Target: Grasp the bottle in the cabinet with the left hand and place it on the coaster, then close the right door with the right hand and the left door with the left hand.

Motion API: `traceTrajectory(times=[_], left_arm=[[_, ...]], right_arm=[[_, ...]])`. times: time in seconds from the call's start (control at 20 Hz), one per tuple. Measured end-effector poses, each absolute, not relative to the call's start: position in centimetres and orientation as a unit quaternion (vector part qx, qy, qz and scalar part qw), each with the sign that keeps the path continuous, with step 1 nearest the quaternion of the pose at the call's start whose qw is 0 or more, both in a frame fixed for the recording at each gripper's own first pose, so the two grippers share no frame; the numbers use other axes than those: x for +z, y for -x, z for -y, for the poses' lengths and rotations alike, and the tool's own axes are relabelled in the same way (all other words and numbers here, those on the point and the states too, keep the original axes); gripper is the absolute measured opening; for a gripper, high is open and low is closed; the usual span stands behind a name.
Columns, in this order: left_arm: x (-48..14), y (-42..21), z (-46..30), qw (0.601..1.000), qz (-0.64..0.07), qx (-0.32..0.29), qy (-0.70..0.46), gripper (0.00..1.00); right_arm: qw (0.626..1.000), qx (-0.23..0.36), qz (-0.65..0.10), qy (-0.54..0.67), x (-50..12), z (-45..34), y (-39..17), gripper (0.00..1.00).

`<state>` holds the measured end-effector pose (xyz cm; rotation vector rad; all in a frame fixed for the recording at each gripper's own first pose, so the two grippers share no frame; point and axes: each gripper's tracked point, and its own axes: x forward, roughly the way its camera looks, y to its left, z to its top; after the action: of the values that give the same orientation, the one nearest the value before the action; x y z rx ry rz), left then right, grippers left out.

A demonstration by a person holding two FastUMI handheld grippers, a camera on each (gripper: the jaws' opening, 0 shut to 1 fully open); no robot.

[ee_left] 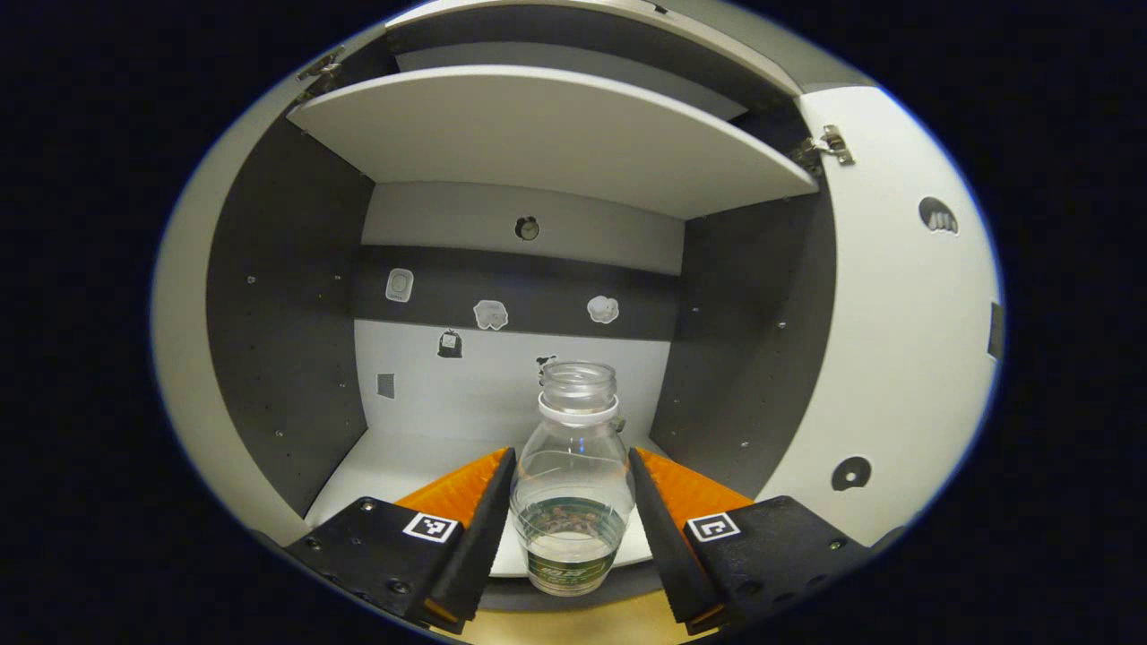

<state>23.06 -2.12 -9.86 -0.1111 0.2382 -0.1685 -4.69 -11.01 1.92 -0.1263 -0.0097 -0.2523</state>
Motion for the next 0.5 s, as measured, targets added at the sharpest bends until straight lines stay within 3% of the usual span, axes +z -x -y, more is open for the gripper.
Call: traceTrajectory(times=[0.25, 0.5], left_arm=[[-10.7, -16.7, 2.3, 0.985, -0.117, -0.111, 0.055, 0.78], [-15.9, -11.4, 2.9, 0.978, -0.145, -0.136, 0.061, 0.78]], right_arm=[[0.993, -0.106, 0.007, 0.054, 2.2, 10.3, 4.9, 0.99], [0.994, -0.093, 0.016, 0.05, 2.8, 9.8, 4.9, 0.99]])
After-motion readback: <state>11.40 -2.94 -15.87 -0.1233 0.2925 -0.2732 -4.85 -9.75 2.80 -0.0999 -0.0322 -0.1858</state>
